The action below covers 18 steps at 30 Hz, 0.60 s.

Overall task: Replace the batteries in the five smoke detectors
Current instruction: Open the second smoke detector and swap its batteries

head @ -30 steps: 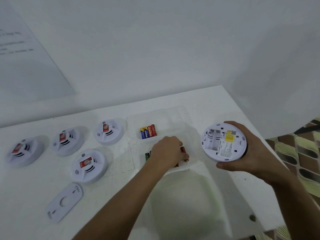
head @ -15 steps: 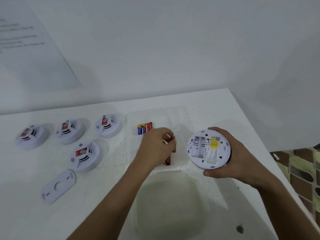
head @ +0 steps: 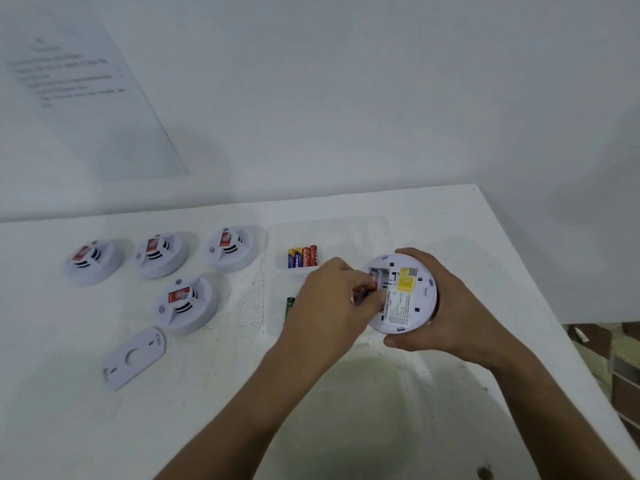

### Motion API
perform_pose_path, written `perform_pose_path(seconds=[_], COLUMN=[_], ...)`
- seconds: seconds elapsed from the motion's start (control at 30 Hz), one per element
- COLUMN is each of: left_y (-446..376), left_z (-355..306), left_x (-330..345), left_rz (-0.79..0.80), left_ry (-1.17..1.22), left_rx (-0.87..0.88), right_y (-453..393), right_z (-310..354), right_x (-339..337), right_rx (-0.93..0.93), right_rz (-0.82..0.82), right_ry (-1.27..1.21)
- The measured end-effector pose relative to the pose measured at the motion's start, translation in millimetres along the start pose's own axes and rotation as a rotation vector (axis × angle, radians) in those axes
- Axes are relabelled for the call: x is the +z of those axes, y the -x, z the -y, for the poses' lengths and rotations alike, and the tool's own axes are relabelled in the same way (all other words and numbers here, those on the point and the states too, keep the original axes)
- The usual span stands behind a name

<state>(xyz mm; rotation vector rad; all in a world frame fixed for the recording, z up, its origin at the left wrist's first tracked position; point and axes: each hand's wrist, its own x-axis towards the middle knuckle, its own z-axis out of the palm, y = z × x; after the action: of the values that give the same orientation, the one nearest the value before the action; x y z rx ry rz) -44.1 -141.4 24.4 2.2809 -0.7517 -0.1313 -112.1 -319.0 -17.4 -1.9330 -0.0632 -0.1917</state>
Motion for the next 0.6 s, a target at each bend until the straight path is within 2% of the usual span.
perform_pose_path(seconds=[0.2,0.4,0.6], left_y=[4.6,3.1,-0.7], left_z=[14.9,16.1,20.5], left_x=[-18.0,-27.6,-26.0], left_rz=[0.228,0.223,0.212], left_ry=[0.122,0.559,0.786], left_rx=[-0.064,-0.266,-0.393], right_y=[1.7,-4.6,-8.2], right_z=[0.1,9.6,14.1], right_x=[-7.2,-2.0,-3.4], right_rx=[0.011,-0.019,-0.009], right_rz=[0.016,0.100,0.116], right_ry=[-0.041,-0.063,-0.127])
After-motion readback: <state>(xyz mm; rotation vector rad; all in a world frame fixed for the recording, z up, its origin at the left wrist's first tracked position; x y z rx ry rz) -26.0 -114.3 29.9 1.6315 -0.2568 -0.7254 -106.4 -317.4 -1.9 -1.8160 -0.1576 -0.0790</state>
